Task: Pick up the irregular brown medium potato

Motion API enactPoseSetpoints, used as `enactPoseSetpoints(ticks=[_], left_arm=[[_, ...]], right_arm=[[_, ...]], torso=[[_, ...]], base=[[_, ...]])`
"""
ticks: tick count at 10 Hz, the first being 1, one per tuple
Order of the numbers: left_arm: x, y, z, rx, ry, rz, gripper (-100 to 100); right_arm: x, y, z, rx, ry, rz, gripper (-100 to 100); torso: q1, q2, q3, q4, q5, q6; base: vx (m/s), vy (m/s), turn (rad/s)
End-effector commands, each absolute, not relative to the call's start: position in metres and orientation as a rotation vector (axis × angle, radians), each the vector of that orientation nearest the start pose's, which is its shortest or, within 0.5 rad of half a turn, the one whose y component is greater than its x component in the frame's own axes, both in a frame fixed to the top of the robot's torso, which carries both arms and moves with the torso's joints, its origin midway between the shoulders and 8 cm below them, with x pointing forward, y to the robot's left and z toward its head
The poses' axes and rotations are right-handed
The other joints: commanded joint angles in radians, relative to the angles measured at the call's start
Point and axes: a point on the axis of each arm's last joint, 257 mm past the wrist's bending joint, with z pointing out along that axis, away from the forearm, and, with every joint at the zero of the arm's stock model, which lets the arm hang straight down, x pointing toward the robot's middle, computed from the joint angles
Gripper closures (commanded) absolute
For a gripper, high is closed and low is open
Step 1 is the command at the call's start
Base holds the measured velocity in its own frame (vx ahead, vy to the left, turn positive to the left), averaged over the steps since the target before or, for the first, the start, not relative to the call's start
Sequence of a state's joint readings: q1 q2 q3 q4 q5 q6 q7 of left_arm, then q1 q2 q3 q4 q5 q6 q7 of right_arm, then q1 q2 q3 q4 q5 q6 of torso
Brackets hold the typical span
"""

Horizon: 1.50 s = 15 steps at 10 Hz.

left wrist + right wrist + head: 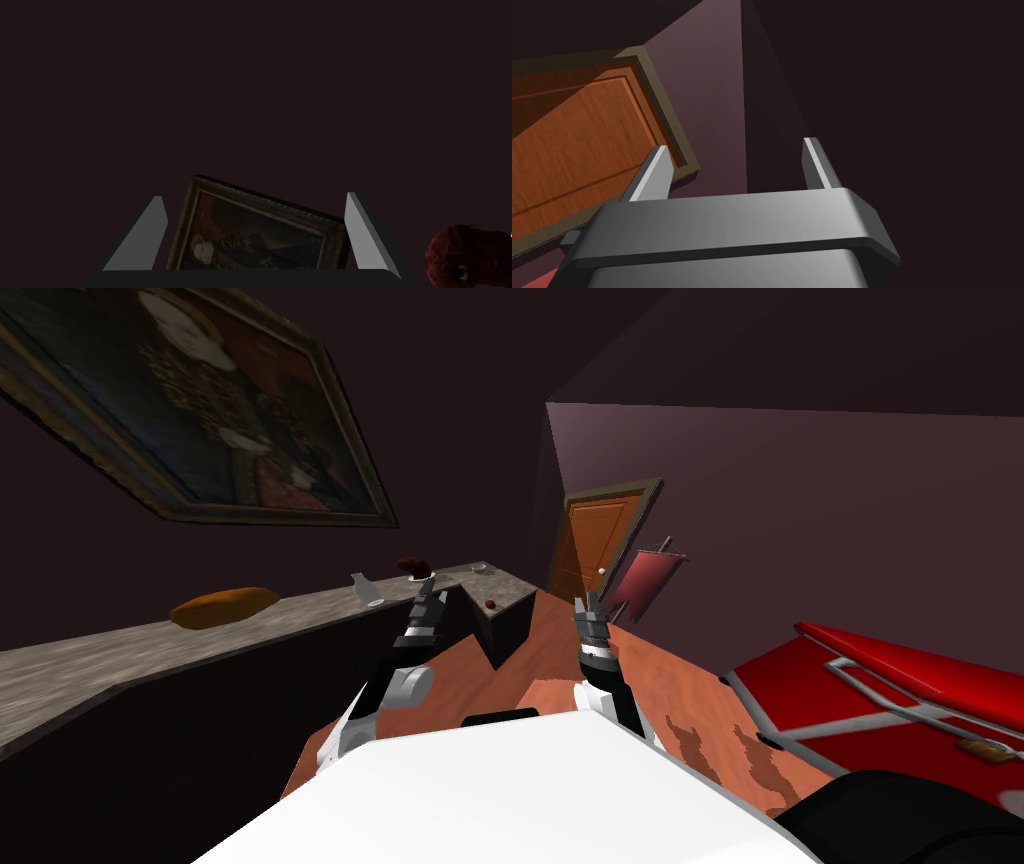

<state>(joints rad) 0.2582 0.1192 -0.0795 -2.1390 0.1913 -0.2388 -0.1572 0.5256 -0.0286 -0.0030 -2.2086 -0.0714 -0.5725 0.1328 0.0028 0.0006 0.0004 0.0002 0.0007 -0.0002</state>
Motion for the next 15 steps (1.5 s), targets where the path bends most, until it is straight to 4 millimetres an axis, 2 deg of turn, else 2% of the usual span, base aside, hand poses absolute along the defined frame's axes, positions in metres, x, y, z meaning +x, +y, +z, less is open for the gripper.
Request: enactPoseSetpoints(ticks=[1,2,3,4,5,6,7,8,9,15], left_arm=[[0.452,0.228,-0.021,-0.768,0.879,-1.394,-100],[0.453,0.228,-0.023,-0.772,0.883,-1.392,-100],[0.467,0.221,-0.032,-0.785,0.926,-1.397,-100],[0.470,0.221,-0.037,-0.792,0.934,-1.393,-100],[0.485,0.215,-0.049,-0.811,0.983,-1.391,-100],[0.487,0.215,-0.051,-0.814,0.989,-1.390,-100],[0.504,0.207,-0.062,-0.831,1.041,-1.388,-100],[0.505,0.208,-0.066,-0.838,1.047,-1.384,-100],[0.518,0.201,-0.076,-0.855,1.098,-1.380,-100],[0.567,0.180,-0.120,-0.924,1.277,-1.344,-100]], right_arm=[[0.341,-0.292,-0.002,0.651,0.638,1.204,0],[0.341,-0.292,-0.001,0.651,0.638,1.204,0],[0.341,-0.292,-0.002,0.651,0.638,1.204,0],[0.341,-0.292,-0.001,0.651,0.638,1.204,0],[0.341,-0.292,-0.002,0.651,0.638,1.204,0],[0.341,-0.292,-0.001,0.651,0.638,1.204,0],[0.341,-0.292,-0.002,0.651,0.638,1.204,0],[0.341,-0.292,-0.001,0.651,0.638,1.204,0],[0.341,-0.292,-0.002,0.651,0.638,1.204,0],[0.341,-0.292,-0.002,0.651,0.638,1.204,0]], torso=[[0.000,0.000,0.000,0.000,0.000,0.000],[0.000,0.000,0.000,0.000,0.000,0.000],[0.000,0.000,0.000,0.000,0.000,0.000],[0.001,0.001,0.000,0.000,0.000,0.000],[0.001,0.000,0.000,0.000,0.000,0.000],[0.001,0.000,0.000,0.000,0.000,0.000],[0.000,0.000,0.000,0.000,0.000,0.000],[0.000,0.000,0.000,0.000,0.000,0.000],[0.000,0.000,0.000,0.000,0.000,0.000],[0.000,-0.001,0.000,0.000,0.000,0.000]], base=[[-0.024,0.048,-0.052],[-0.026,0.044,-0.029],[-0.033,0.058,-0.046],[-0.026,0.050,-0.034],[-0.030,0.052,-0.047],[-0.021,0.041,-0.032],[-0.018,0.044,-0.050],[-0.020,0.043,-0.037],[-0.029,0.052,-0.064],[-0.014,0.041,-0.054]])
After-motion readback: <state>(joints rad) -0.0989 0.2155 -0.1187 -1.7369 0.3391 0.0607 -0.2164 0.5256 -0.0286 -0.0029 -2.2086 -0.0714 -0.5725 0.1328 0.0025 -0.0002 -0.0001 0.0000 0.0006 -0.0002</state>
